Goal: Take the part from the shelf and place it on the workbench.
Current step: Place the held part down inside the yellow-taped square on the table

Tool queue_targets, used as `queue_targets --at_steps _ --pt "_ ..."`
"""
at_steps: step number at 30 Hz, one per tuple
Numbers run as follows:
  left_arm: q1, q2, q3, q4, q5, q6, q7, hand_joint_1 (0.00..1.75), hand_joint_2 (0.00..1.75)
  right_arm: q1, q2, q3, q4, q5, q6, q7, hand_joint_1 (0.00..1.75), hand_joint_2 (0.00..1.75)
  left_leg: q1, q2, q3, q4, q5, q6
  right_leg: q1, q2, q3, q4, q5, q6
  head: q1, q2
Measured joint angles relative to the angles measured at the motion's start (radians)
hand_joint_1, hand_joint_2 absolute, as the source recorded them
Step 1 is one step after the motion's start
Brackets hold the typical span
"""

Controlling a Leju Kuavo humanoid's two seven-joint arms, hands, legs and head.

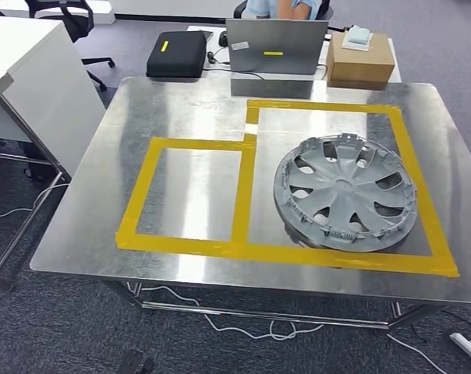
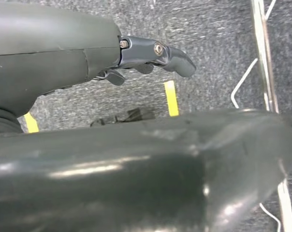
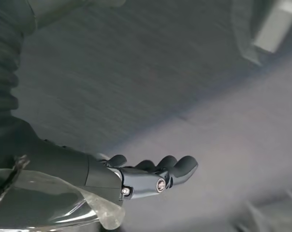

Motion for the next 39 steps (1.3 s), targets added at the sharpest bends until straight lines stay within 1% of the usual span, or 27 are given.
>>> queue_targets --at_steps 1,4,5,6,8,10,11,13,14,15,16,18,19,20,22,24,25,26,27,29,30,31,32,34,35,36,39 --pt "0.002 0.000 0.000 0.000 0.002 0.000 -0.001 0.00 0.00 -0.010 0.004 -0.021 0.047 0.018 0.015 0.036 0.00 1.75 0.000 0.000 0.015 -0.018 0.017 0.002 0.001 -0.001 -0.002 0.001 0.001 -0.001 -0.001 0.000" --pt "0.002 0.004 -0.001 0.000 0.007 -0.001 -0.003 0.00 0.00 -0.027 0.008 -0.057 0.167 0.060 0.065 0.120 0.00 1.75 -0.004 0.006 0.124 -0.217 0.102 0.017 0.005 -0.004 -0.002 0.005 0.002 0.002 -0.001 0.000" --pt "0.002 0.005 -0.001 0.000 0.009 -0.002 -0.003 0.00 0.00 -0.031 0.008 -0.063 0.199 0.069 0.075 0.136 0.00 1.75 -0.006 0.008 0.148 -0.266 0.114 0.021 0.006 -0.005 -0.004 0.006 0.003 0.005 -0.001 0.000" --pt "0.001 0.006 -0.002 0.000 0.010 -0.002 -0.004 0.00 0.00 -0.034 0.007 -0.068 0.227 0.075 0.083 0.147 0.00 1.75 -0.009 0.009 0.158 -0.290 0.116 0.025 0.007 -0.006 -0.008 0.007 0.005 0.009 0.000 0.000" --pt "0.004 0.006 -0.004 0.000 0.011 -0.002 -0.005 0.00 0.00 -0.039 0.006 -0.073 0.267 0.081 0.088 0.156 0.00 1.75 -0.010 0.009 0.155 -0.299 0.119 0.032 0.007 -0.008 -0.013 0.007 0.009 0.020 0.000 0.000" --pt "0.006 0.005 -0.006 0.000 0.012 -0.003 -0.005 0.00 0.00 -0.042 0.003 -0.077 0.295 0.084 0.094 0.163 0.00 1.75 -0.007 0.009 0.151 -0.308 0.130 0.042 0.005 -0.002 -0.027 0.029 -0.013 0.030 0.001 0.000" --pt "0.005 0.005 -0.007 0.000 0.013 -0.004 -0.005 0.00 0.00 -0.043 0.002 -0.079 0.306 0.086 0.104 0.171 0.00 1.75 -0.005 0.009 0.148 -0.313 0.136 0.047 0.004 0.002 -0.045 0.067 -0.042 0.034 0.002 0.000" --pt "0.004 0.005 -0.007 0.000 0.019 -0.004 -0.007 0.00 0.00 -0.043 -0.001 -0.081 0.328 0.097 0.146 0.198 0.00 1.75 -0.005 0.010 0.138 -0.313 0.144 0.053 0.002 0.010 -0.097 0.194 -0.118 0.040 0.004 0.000" --pt "0.004 0.003 -0.007 0.000 0.024 0.000 -0.010 0.00 0.00 -0.044 -0.002 -0.081 0.340 0.107 0.176 0.214 0.00 1.75 -0.006 0.010 0.132 -0.312 0.147 0.053 0.002 0.011 -0.120 0.254 -0.144 0.043 0.003 0.000" --pt "0.005 0.001 -0.007 0.000 0.027 0.007 -0.015 0.00 0.00 -0.043 -0.004 -0.080 0.353 0.120 0.209 0.229 0.00 1.31 -0.007 0.009 0.127 -0.311 0.151 0.053 0.001 0.012 -0.128 0.284 -0.152 0.045 0.003 0.000" --pt "0.006 -0.003 -0.007 0.000 0.030 0.015 -0.021 0.00 0.00 -0.043 -0.006 -0.079 0.364 0.137 0.246 0.243 0.00 0.87 -0.007 0.009 0.122 -0.309 0.153 0.051 0.001 0.012 -0.116 0.274 -0.140 0.045 0.003 0.000" --pt "0.007 -0.012 -0.007 0.000 0.032 0.030 -0.029 0.00 0.00 -0.043 -0.008 -0.071 0.382 0.171 0.313 0.264 0.00 0.00 -0.007 0.007 0.116 -0.304 0.157 0.048 -0.002 0.013 -0.038 0.144 -0.077 0.046 0.004 0.000" --pt "0.007 -0.016 -0.008 0.000 0.030 0.034 -0.030 0.00 0.00 -0.043 -0.009 -0.066 0.390 0.182 0.340 0.269 0.00 0.00 -0.008 0.006 0.113 -0.299 0.158 0.044 -0.002 0.015 0.003 0.071 -0.054 0.045 0.004 0.000" --pt "0.006 -0.020 -0.009 0.000 0.028 0.039 -0.030 0.00 0.00 -0.043 -0.010 -0.063 0.396 0.186 0.360 0.272 0.00 0.00 -0.010 0.005 0.110 -0.295 0.159 0.040 -0.003 0.018 0.030 0.019 -0.041 0.042 0.003 0.000" --pt "0.006 -0.028 -0.011 0.000 0.023 0.044 -0.028 0.00 0.00 -0.042 -0.011 -0.061 0.406 0.188 0.385 0.275 0.00 0.00 -0.013 0.004 0.105 -0.290 0.164 0.029 0.000 0.022 0.040 -0.008 -0.042 0.034 0.002 0.000" --pt "0.007 -0.032 -0.015 0.000 0.021 0.046 -0.027 0.00 0.00 -0.040 -0.011 -0.060 0.413 0.188 0.394 0.277 0.00 0.00 -0.010 0.002 0.100 -0.286 0.164 0.018 0.000 0.019 0.034 -0.007 -0.033 0.019 0.002 0.000" --pt "0.007 -0.033 -0.016 0.000 0.021 0.047 -0.026 0.00 0.00 -0.040 -0.011 -0.060 0.416 0.188 0.396 0.277 0.00 0.00 -0.008 0.003 0.094 -0.271 0.149 0.013 -0.001 0.016 0.032 -0.008 -0.027 0.011 0.001 0.000" --pt "0.007 -0.035 -0.017 0.000 0.021 0.047 -0.026 0.00 0.00 -0.040 -0.011 -0.059 0.418 0.188 0.397 0.277 0.00 0.00 -0.007 0.003 0.080 -0.237 0.119 0.008 -0.002 0.013 0.030 -0.010 -0.020 0.003 0.000 0.000" --pt "0.006 -0.035 -0.018 0.000 0.021 0.047 -0.026 0.00 0.00 -0.040 -0.011 -0.059 0.419 0.188 0.398 0.277 0.00 0.00 -0.005 0.004 0.060 -0.182 0.077 0.003 -0.002 0.009 0.027 -0.010 -0.015 -0.003 -0.002 0.000" --pt "0.006 -0.037 -0.018 0.000 0.021 0.047 -0.024 0.00 0.00 -0.039 -0.011 -0.058 0.422 0.191 0.395 0.278 0.00 0.00 -0.003 0.005 0.018 -0.048 0.000 -0.003 0.001 0.004 0.015 -0.008 -0.006 -0.007 -0.004 0.000" --pt "0.006 -0.038 -0.019 0.000 0.021 0.048 -0.022 0.00 0.00 -0.039 -0.011 -0.057 0.425 0.197 0.388 0.278 0.00 0.00 -0.002 0.005 0.011 -0.009 -0.016 -0.004 0.002 0.001 0.008 -0.006 -0.002 -0.008 -0.004 0.000" --pt "0.006 -0.039 -0.019 0.000 0.021 0.048 -0.018 0.00 0.00 -0.040 -0.011 -0.054 0.431 0.208 0.377 0.277 0.00 0.00 -0.002 0.005 0.021 -0.006 -0.011 -0.003 0.003 -0.001 0.001 -0.003 0.001 -0.007 -0.004 0.000" --pt "0.005 -0.039 -0.020 0.000 0.021 0.049 -0.014 0.00 0.00 -0.041 -0.012 -0.049 0.440 0.225 0.366 0.271 0.00 0.00 -0.002 0.005 0.050 -0.045 0.011 -0.001 0.004 -0.002 -0.004 0.000 0.003 -0.006 -0.004 0.000" --pt "0.000 -0.039 -0.021 0.000 0.021 0.050 -0.007 0.00 0.00 -0.043 -0.015 -0.033 0.463 0.260 0.348 0.251 0.00 0.00 -0.003 0.007 0.135 -0.185 0.067 0.008 0.007 -0.003 -0.010 0.006 0.006 -0.002 -0.004 0.000" --pt "-0.004 -0.040 -0.023 0.000 0.021 0.050 -0.004 0.00 0.00 -0.044 -0.017 -0.025 0.474 0.274 0.342 0.238 0.00 0.00 -0.005 0.008 0.168 -0.245 0.084 0.013 0.009 -0.004 -0.013 0.010 0.008 0.001 -0.004 0.000" --pt "-0.007 -0.040 -0.024 0.000 0.022 0.051 -0.002 0.00 0.00 -0.045 -0.020 -0.017 0.484 0.284 0.339 0.228 0.00 0.00 -0.007 0.008 0.184 -0.281 0.090 0.017 0.011 -0.005 -0.017 0.012 0.010 0.006 -0.003 0.000" --pt "-0.007 -0.043 -0.030 0.000 0.022 0.052 0.004 0.00 0.00 -0.046 -0.027 0.000 0.506 0.311 0.334 0.226 0.00 0.00 -0.009 0.008 0.180 -0.300 0.099 0.032 0.009 -0.006 -0.029 0.017 0.019 0.024 -0.003 0.000"
